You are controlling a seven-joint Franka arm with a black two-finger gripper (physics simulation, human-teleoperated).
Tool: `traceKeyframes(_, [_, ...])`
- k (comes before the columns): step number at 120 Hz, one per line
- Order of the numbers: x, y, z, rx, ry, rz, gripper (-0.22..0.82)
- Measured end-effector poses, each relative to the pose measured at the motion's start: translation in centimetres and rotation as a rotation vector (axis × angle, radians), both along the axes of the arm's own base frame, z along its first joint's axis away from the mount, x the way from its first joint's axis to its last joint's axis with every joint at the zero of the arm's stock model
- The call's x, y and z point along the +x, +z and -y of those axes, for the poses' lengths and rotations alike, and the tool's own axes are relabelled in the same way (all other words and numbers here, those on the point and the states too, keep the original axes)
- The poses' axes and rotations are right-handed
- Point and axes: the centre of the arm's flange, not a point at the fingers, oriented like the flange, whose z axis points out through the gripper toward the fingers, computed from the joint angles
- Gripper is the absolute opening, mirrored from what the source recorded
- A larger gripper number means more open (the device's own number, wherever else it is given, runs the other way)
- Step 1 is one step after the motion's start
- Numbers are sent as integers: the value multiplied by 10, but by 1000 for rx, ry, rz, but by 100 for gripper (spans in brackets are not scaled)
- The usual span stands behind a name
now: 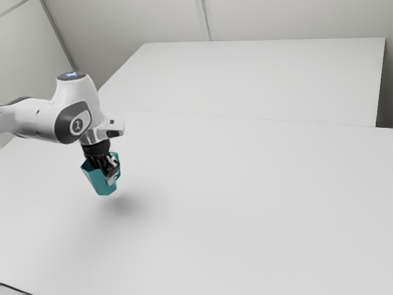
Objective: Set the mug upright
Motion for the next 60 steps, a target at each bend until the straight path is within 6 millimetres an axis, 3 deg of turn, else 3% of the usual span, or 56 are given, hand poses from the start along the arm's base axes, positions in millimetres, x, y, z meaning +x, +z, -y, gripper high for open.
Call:
traceKeyframes(27, [-1,-10,18,24,16,25,-17])
traceKeyframes(60, [-6,-37,31,49,33,56,-17])
